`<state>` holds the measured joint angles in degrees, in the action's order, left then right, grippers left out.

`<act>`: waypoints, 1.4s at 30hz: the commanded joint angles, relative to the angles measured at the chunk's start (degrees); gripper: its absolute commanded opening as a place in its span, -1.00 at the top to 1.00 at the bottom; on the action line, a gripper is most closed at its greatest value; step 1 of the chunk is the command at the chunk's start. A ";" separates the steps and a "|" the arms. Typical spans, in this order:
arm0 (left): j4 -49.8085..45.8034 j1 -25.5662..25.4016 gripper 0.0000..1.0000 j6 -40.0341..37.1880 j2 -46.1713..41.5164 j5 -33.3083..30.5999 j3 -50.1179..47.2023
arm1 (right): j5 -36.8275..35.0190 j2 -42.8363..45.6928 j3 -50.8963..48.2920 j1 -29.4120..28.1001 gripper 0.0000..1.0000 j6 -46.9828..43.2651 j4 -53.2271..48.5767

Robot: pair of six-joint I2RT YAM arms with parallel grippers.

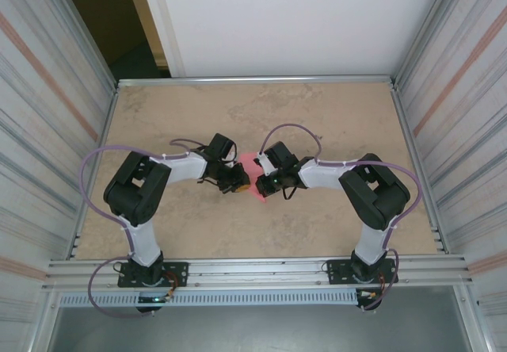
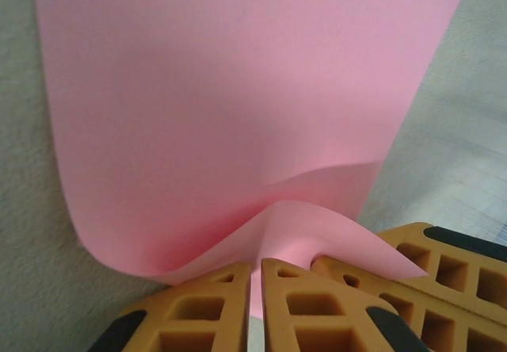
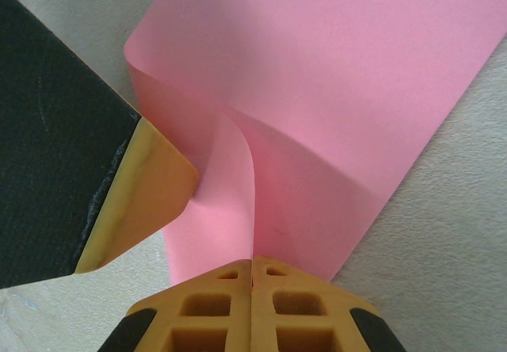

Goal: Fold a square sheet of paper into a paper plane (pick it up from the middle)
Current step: Third fold the triangle at the center of the table.

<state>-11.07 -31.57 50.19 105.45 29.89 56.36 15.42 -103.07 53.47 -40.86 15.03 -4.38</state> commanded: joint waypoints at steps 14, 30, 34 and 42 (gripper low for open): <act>-5.05 0.21 0.75 -3.84 1.11 -2.80 5.23 | -0.57 -1.92 0.23 -0.20 0.88 1.15 -2.91; -8.79 0.46 0.76 -5.19 4.48 -6.18 5.84 | -1.96 -1.45 0.61 -0.22 0.80 2.58 -3.42; -11.51 0.45 0.77 -5.63 5.72 -8.10 5.71 | -4.30 0.18 1.45 -0.18 0.49 5.05 -3.63; -11.65 0.56 0.80 -6.12 6.74 -9.55 4.34 | -10.41 6.60 0.60 1.04 0.07 9.29 -5.77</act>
<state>-17.54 -31.46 45.21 108.66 25.82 62.59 9.52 -100.64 54.70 -40.71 21.63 -7.55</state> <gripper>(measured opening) 0.102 0.454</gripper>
